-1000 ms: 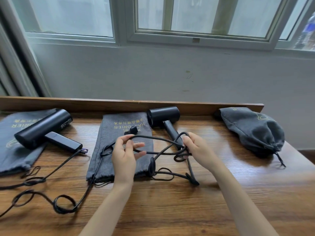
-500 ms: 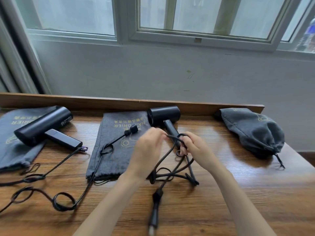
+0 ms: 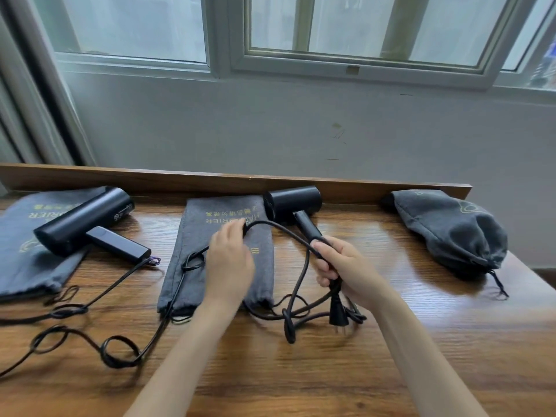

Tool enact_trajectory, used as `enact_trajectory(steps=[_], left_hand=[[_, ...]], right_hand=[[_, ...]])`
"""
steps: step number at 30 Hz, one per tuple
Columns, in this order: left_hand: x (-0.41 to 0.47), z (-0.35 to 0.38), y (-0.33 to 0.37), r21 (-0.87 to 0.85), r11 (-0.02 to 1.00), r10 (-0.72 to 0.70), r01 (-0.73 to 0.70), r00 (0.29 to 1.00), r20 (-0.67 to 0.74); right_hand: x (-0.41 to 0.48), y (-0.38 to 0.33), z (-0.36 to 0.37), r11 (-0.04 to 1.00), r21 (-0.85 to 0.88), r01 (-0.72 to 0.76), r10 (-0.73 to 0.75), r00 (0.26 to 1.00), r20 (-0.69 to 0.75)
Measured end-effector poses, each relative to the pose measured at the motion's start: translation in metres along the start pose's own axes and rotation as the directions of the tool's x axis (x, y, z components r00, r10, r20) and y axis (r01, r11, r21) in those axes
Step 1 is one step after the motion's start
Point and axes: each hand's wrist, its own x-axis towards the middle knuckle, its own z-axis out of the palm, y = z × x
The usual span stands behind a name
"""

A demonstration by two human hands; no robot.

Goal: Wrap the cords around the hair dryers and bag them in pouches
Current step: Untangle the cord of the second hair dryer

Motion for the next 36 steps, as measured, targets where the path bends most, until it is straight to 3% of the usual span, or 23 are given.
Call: enact_trajectory(steps=[1, 3, 5, 6, 9, 11, 15, 18, 22, 27, 29, 31, 33, 35, 36], left_hand=[[-0.004, 0.001, 0.008, 0.036, 0.985, 0.170, -0.169, 0.985, -0.015], [-0.009, 0.003, 0.024, 0.079, 0.864, 0.498, -0.498, 0.867, 0.016], [-0.013, 0.005, 0.037, 0.157, 0.732, 0.654, -0.663, 0.748, 0.112], [-0.012, 0.006, 0.041, 0.186, 0.700, 0.677, -0.690, 0.723, 0.135], [-0.007, 0.006, 0.040, 0.183, 0.685, 0.685, -0.706, 0.709, 0.171], [-0.007, -0.001, 0.038, 0.136, 0.739, 0.644, -0.660, 0.751, 0.149], [-0.003, -0.019, 0.037, 0.030, 0.917, 0.398, -0.397, 0.909, -0.123], [0.015, -0.038, 0.027, -0.018, 0.973, 0.212, -0.229, 0.926, -0.313], [0.033, -0.034, 0.015, 0.048, 0.984, 0.175, -0.170, 0.970, -0.168], [0.027, -0.005, -0.007, 0.105, 0.988, 0.104, -0.109, 0.993, 0.052], [0.016, 0.001, -0.007, 0.174, 0.968, 0.184, -0.183, 0.983, 0.009], [-0.001, -0.001, 0.006, 0.057, 0.944, 0.325, -0.324, 0.946, 0.000], [-0.023, -0.010, 0.026, -0.159, 0.912, 0.401, -0.379, 0.904, 0.149], [-0.041, -0.011, 0.038, -0.132, 0.904, 0.427, -0.406, 0.864, 0.266], [-0.048, -0.008, 0.038, -0.073, 0.894, 0.445, -0.442, 0.857, 0.259]], right_hand=[[0.000, -0.001, 0.002, 1.000, -0.025, -0.003, 0.003, 1.000, 0.002], [-0.002, -0.002, 0.004, 0.998, -0.054, -0.014, 0.014, 1.000, 0.001], [-0.004, -0.002, 0.005, 0.999, -0.049, -0.017, 0.017, 1.000, 0.002], [-0.005, -0.002, 0.005, 0.999, -0.029, -0.024, 0.024, 1.000, 0.004], [-0.009, -0.002, 0.003, 0.996, 0.070, -0.063, 0.063, 0.998, 0.002], [-0.010, -0.003, 0.000, 0.988, 0.131, -0.076, 0.079, 0.997, -0.015], [-0.010, -0.007, -0.006, 0.978, 0.153, -0.139, 0.148, 0.988, -0.050], [-0.013, -0.002, -0.007, 0.985, 0.037, -0.170, 0.170, 0.985, -0.014], [-0.013, 0.005, -0.004, 0.994, -0.003, -0.112, 0.112, 0.994, -0.022], [-0.007, -0.001, 0.001, 0.970, 0.241, -0.036, 0.090, 0.971, -0.219], [-0.006, -0.004, 0.002, 0.949, 0.316, 0.000, 0.077, 0.970, -0.231], [-0.005, -0.007, 0.002, 0.916, 0.401, 0.029, 0.061, 0.976, -0.208], [-0.004, -0.009, 0.004, 0.896, 0.440, 0.060, 0.031, 0.980, -0.196], [-0.003, -0.009, 0.006, 0.902, 0.420, 0.102, -0.014, 0.978, -0.206], [-0.003, -0.010, 0.007, 0.910, 0.393, 0.129, -0.045, 0.976, -0.214]])
